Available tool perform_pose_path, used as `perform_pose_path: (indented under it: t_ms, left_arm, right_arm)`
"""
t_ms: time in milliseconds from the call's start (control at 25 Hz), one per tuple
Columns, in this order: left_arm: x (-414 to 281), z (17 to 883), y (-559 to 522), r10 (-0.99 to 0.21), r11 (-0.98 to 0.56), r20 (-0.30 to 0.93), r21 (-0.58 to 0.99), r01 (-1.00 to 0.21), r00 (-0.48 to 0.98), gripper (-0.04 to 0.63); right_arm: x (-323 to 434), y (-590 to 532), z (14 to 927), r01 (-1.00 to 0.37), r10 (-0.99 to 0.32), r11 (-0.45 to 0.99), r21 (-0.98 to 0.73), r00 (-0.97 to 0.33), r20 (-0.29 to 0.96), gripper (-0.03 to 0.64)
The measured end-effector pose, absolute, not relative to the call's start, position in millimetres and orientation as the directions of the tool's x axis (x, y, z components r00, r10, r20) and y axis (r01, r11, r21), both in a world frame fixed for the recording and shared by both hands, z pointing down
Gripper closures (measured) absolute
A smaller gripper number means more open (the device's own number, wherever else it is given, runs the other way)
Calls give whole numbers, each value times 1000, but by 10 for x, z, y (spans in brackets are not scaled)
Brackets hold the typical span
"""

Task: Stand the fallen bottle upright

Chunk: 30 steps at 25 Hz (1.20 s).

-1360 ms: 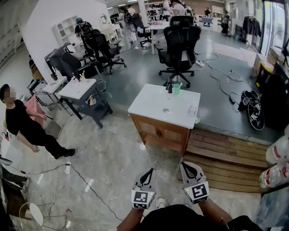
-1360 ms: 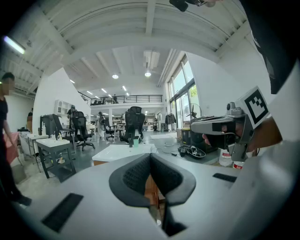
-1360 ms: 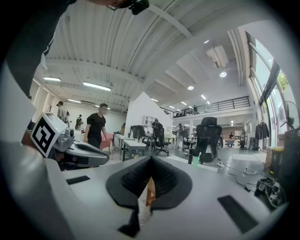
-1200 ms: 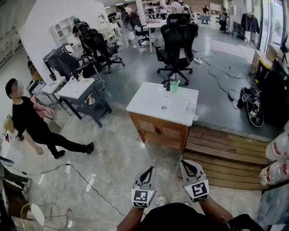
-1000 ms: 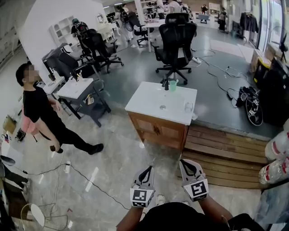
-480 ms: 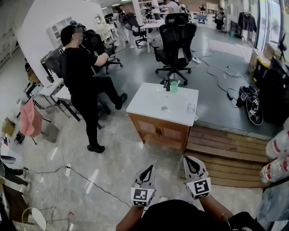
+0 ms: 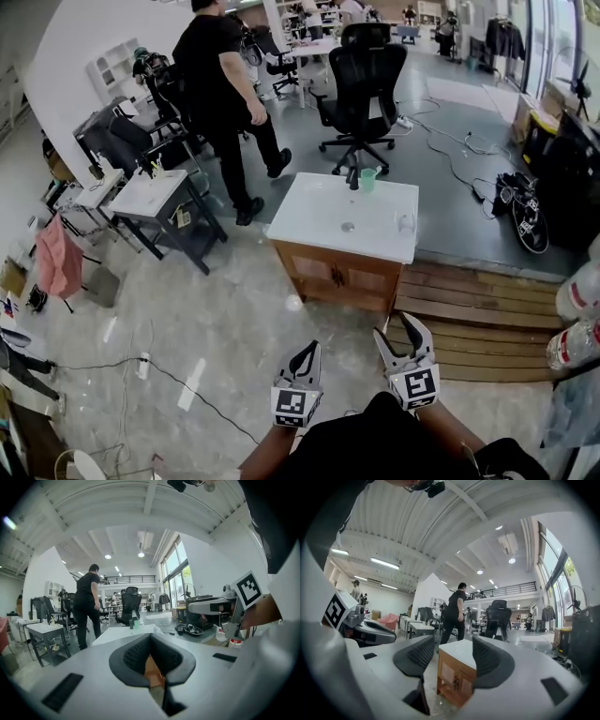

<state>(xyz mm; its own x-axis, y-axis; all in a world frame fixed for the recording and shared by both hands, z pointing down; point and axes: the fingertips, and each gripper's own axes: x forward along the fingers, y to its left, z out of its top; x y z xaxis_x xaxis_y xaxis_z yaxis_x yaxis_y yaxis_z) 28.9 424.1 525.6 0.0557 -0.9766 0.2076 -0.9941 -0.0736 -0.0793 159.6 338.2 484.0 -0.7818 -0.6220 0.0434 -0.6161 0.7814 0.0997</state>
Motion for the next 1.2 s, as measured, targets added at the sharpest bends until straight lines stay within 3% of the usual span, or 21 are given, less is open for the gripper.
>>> perform_pose_path:
  t_ms: [160,440,1200]
  left_arm:
    - [127,5389,4094,-973,-73,221,-59,-996,58,578]
    - [-169,5466,3630,-968,-85,240,-51,-995,70,578]
    - [-757,5379,1279,-964,-85,256,-30,-996,74,578]
  right_arm:
    - [1466,3173,4935,-648,-655,755,101,-755,48,195]
    - [1091,2621,4993,-651,-659,751,109,-749,63,20]
    - [360,450,5161,-578,-600,799,167,-784,161,20]
